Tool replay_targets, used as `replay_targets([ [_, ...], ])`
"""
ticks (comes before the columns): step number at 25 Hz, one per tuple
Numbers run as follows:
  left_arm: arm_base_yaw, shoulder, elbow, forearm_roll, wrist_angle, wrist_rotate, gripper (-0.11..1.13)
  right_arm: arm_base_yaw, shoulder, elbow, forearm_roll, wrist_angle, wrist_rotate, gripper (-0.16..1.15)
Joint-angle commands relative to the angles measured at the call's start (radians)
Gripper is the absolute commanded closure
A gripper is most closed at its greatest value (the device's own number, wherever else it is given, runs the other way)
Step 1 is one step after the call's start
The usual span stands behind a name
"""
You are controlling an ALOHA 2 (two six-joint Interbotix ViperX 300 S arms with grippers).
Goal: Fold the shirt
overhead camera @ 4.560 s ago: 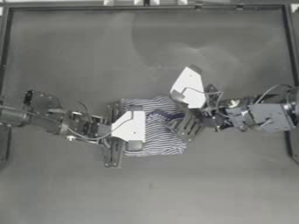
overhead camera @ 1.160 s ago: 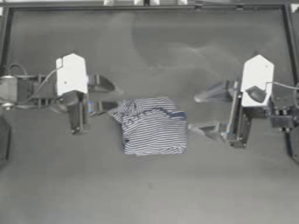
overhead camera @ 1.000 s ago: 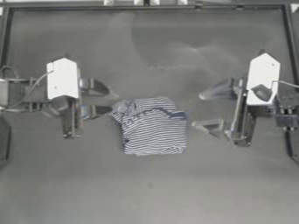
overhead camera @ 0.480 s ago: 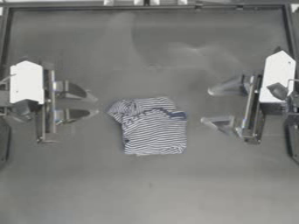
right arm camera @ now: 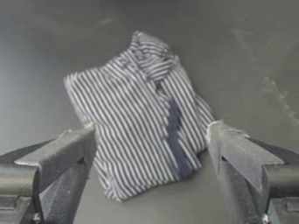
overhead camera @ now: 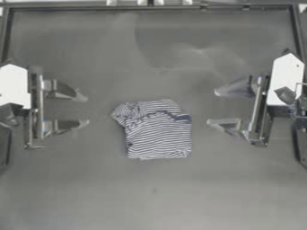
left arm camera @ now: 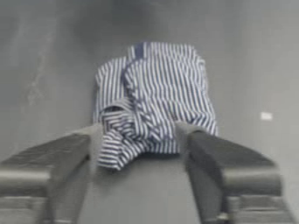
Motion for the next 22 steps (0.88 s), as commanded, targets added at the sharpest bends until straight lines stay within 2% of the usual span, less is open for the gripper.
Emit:
replay_targets([
  [1, -0.002, -0.032, 0.003, -0.005, -0.005, -0.002, 0.1, 0.0, -0.023, -0.002, 0.002, -0.006, -0.002, -0.03],
  [9, -0.003, -0.092, 0.058, -0.012, -0.003, 0.0, 0.1, 0.0, -0.081, 0.028, 0.008, 0.005, -0.002, -0.03],
  [15, -0.002, -0.161, 0.084, -0.009, 0.021, 0.0, 0.1, -0.014, -0.123, 0.04, 0.011, 0.06, -0.002, -0.03],
  [22, 0.028, -0.221, 0.124, 0.0, 0.046, 0.002, 0.1, -0.069, -0.123, 0.057, 0.014, 0.003, -0.003, -0.03],
])
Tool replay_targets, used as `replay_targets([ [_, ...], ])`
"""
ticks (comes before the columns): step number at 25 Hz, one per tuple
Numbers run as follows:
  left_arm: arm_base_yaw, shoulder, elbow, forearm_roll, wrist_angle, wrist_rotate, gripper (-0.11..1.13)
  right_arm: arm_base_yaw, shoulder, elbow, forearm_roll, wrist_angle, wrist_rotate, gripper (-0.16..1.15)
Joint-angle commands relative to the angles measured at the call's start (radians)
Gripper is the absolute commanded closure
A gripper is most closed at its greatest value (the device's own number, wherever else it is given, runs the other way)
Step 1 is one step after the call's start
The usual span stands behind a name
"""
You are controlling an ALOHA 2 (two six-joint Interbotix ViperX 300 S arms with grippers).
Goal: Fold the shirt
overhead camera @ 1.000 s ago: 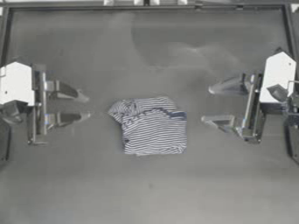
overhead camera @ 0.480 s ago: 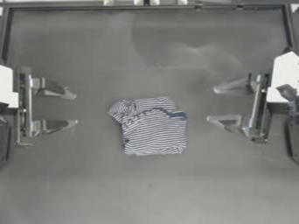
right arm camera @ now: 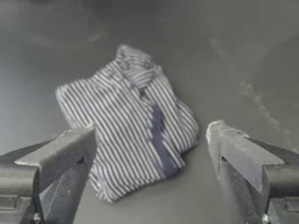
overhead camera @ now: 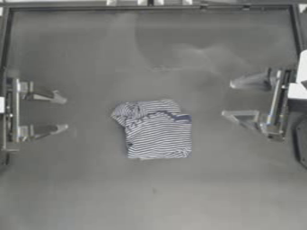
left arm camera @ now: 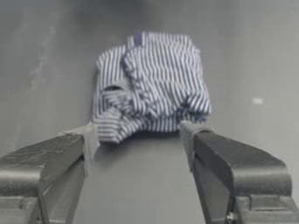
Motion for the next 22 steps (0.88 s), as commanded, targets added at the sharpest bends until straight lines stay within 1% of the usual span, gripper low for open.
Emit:
replay_targets([
  [1, 0.014, -0.041, 0.012, 0.006, -0.005, 0.002, 0.1, -0.028, 0.006, 0.0, 0.002, -0.048, -0.002, -0.03],
  [4, 0.026, -0.084, 0.038, 0.002, -0.002, 0.0, 0.1, -0.04, 0.006, 0.008, 0.003, -0.075, -0.002, -0.03],
  [8, 0.031, -0.129, 0.061, -0.002, -0.002, -0.002, 0.1, -0.041, 0.005, 0.011, 0.005, -0.08, -0.002, -0.03],
  [15, 0.035, -0.143, 0.078, -0.003, -0.002, -0.002, 0.1, -0.04, -0.003, 0.026, 0.017, -0.086, -0.002, -0.03],
  [22, 0.037, -0.175, 0.094, -0.008, 0.011, -0.002, 0.1, -0.04, -0.077, 0.06, 0.035, -0.078, -0.002, -0.03],
])
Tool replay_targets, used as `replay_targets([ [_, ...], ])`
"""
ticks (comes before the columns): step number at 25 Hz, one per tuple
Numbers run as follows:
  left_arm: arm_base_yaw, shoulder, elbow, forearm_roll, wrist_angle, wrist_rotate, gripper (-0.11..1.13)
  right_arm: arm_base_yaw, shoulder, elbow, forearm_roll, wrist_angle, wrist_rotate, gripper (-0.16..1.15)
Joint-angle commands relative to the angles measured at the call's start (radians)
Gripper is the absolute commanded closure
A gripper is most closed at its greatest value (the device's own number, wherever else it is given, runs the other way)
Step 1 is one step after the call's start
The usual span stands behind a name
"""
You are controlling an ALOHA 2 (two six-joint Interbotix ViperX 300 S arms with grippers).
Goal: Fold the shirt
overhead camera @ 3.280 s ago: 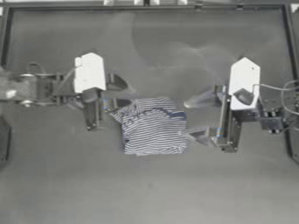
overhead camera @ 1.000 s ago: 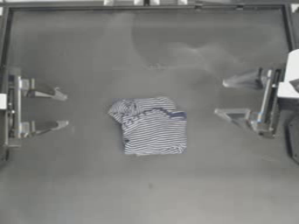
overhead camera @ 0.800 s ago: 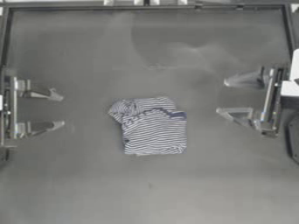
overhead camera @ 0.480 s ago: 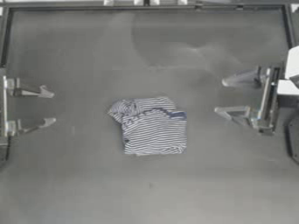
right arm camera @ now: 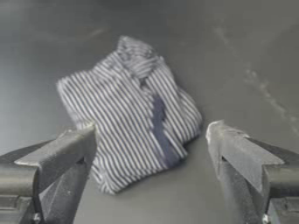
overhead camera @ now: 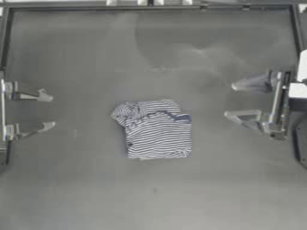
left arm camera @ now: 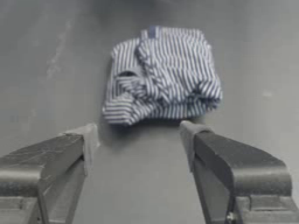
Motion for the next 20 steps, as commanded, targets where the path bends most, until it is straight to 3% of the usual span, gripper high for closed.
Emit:
replay_targets([
  [1, 0.003, -0.017, -0.006, -0.005, 0.002, -0.002, 0.1, 0.0, -0.04, 0.003, 0.012, 0.003, -0.002, -0.03],
  [20, 0.005, -0.123, 0.034, -0.037, 0.026, -0.002, 0.1, 0.0, -0.084, 0.035, 0.017, 0.005, -0.003, -0.03],
])
